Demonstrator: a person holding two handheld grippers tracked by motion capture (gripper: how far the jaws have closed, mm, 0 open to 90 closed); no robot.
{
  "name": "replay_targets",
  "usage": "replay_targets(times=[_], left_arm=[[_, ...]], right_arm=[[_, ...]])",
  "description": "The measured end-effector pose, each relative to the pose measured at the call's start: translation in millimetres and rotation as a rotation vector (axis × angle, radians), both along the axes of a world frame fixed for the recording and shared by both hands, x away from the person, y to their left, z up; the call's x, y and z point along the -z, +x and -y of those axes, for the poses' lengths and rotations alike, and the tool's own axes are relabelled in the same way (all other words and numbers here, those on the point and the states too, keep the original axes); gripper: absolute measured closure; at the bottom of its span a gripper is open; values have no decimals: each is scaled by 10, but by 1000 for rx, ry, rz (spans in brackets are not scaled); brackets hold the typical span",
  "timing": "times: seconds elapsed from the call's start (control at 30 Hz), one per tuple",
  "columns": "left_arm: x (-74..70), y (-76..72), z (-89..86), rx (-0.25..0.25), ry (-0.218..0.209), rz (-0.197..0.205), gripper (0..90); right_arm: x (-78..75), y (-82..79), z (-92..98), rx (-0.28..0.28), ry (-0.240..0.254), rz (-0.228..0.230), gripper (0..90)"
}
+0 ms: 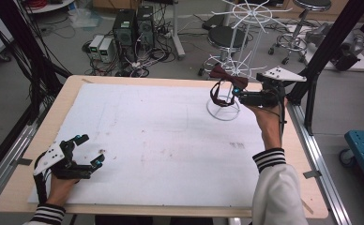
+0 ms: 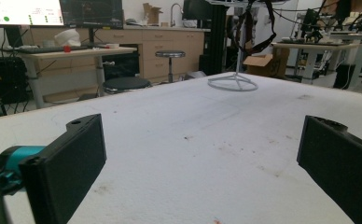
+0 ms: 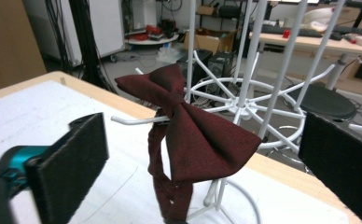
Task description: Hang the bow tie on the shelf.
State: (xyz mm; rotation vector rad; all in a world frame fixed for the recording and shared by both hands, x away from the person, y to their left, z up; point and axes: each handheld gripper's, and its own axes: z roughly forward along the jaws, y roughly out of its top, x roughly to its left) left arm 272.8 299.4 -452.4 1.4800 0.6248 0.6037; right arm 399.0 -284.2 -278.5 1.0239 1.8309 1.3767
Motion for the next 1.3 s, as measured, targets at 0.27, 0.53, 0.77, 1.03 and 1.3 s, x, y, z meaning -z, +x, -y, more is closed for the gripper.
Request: replay_targets(times=[0.27, 0.53, 0.77, 1.03, 1.3], left_arm=[[0, -1, 2, -3, -2, -1, 17], [1, -8, 10, -14, 3, 2, 17], [7, -31, 11, -42, 0, 17, 17], [10, -47, 12, -57, 0, 26, 17], [12, -55, 17, -62, 3, 35, 17]], right_arm=[[8, -117, 25, -12, 19, 24, 6], [137, -450, 97, -71, 58, 108, 6], [455, -825, 149, -110, 98, 135, 6], [1009, -1179, 116, -90, 131, 181, 6], [1403, -1264, 117, -56, 129, 181, 6]])
